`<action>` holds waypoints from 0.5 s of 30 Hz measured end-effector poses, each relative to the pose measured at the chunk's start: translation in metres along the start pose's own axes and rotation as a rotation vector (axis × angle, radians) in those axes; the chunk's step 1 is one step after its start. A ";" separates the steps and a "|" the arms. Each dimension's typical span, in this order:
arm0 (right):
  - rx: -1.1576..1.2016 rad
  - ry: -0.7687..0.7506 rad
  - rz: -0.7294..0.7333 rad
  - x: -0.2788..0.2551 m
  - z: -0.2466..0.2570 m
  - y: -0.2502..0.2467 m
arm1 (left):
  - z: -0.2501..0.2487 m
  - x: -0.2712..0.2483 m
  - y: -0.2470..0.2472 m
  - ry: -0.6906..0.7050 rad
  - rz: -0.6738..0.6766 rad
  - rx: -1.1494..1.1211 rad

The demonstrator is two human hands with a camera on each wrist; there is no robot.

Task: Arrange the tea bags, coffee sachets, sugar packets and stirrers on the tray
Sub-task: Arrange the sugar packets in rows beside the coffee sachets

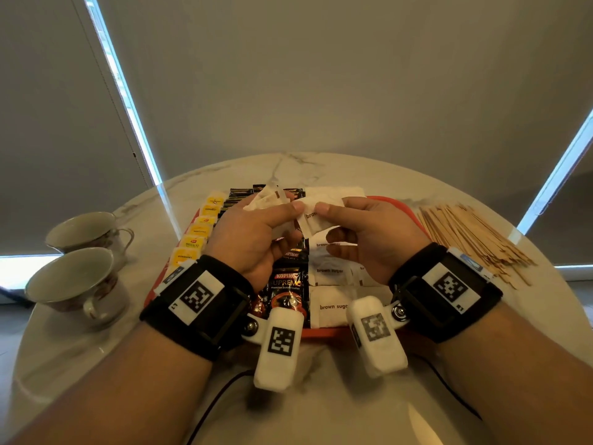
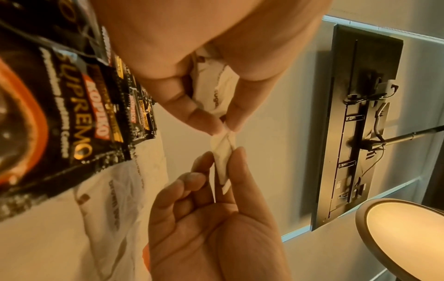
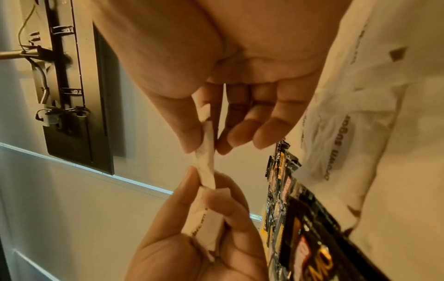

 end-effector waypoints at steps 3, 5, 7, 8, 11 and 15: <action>0.020 -0.011 -0.046 0.002 -0.001 0.001 | -0.001 -0.001 0.002 0.040 -0.008 -0.042; 0.029 -0.021 -0.063 0.002 -0.001 0.000 | 0.000 -0.003 0.004 0.043 0.049 -0.018; 0.029 -0.029 -0.075 0.003 -0.002 -0.001 | 0.003 -0.004 0.005 0.036 0.079 0.020; 0.023 -0.037 -0.082 0.003 -0.002 -0.002 | 0.004 -0.004 0.005 0.036 0.079 0.037; 0.018 -0.072 -0.128 0.004 0.002 -0.004 | 0.004 -0.003 0.004 0.032 0.075 0.079; 0.028 -0.093 -0.202 0.006 0.005 -0.009 | 0.002 0.000 0.001 0.010 0.086 0.095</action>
Point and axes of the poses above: each hand's wrist, its own x-axis towards the middle knuckle, its own y-axis out of the palm, z = x × y, the point moved 1 cm from there along x, towards the middle knuckle, and after that the axes turned 1 degree about -z, right-handed, at the moved point
